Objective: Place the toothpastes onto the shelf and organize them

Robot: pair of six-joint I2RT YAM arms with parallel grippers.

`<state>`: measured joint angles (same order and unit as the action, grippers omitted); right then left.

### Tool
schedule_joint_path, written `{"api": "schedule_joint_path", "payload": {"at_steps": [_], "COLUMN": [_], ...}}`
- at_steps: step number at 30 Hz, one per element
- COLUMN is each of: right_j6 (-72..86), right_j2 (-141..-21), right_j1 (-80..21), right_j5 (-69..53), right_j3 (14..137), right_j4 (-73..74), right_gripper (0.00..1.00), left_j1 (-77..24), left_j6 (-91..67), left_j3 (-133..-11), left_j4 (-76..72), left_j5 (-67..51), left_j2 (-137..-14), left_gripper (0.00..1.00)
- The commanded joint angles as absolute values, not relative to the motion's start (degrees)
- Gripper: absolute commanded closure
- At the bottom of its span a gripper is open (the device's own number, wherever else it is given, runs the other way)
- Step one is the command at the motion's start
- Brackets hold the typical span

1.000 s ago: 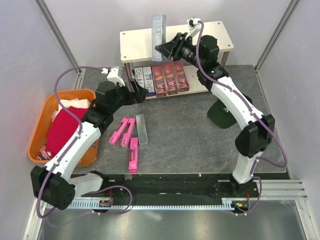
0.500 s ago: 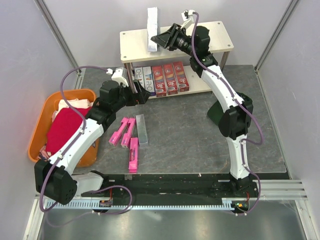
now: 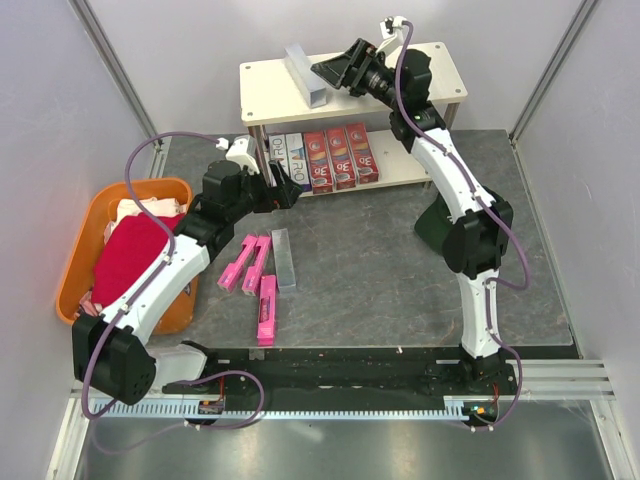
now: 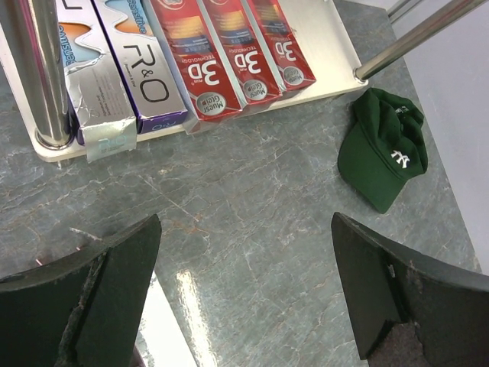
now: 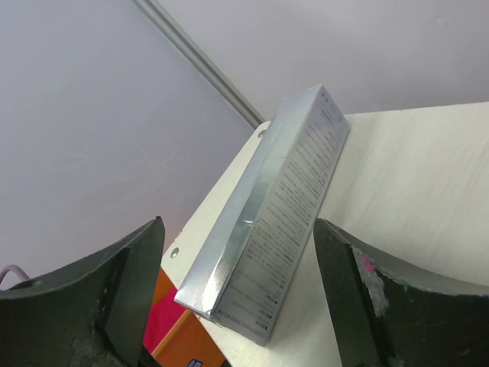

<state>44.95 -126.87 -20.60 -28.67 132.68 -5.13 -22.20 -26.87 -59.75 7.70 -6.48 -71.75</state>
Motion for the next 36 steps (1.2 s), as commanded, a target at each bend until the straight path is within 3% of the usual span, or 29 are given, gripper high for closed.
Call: {"api": "schedule_joint_path", "payload": {"at_steps": [1, 5, 9, 15, 28, 36], "right_j6": [43.60, 43.33, 43.68, 42.45, 42.71, 42.63], "right_j2": [-123.84, -122.61, -121.47, -117.34, -113.74, -103.99], "right_j1": [-20.21, -20.30, -20.57, -22.58, -23.56, -21.45], "right_j5": [-26.02, -26.45, -28.56, -29.53, -24.97, -17.93], "right_j3": [129.73, 128.67, 127.44, 121.21, 113.12, 99.69], "right_j4": [-3.43, -3.43, -3.43, -3.87, -4.83, -9.84], "right_gripper": [0.12, 0.13, 0.23, 0.28, 0.30, 0.28], "left_j1": [-21.88, -21.80, -21.88, -21.80, -21.88, -21.80], "left_j6": [-26.28, -26.19, -26.10, -26.37, -26.28, -25.66], "left_j3": [-61.61, -61.26, -61.00, -60.82, -59.68, -58.89], "left_j4": [7.47, 7.56, 7.65, 7.65, 7.82, 12.74], "left_j5": [-7.21, -7.12, -6.68, -6.77, -5.89, -3.25], "left_j2": [-71.81, -71.46, -71.19, -71.54, -71.10, -72.51], "left_gripper": [0.00, 0.00, 0.00, 0.00, 0.00, 0.00]}}
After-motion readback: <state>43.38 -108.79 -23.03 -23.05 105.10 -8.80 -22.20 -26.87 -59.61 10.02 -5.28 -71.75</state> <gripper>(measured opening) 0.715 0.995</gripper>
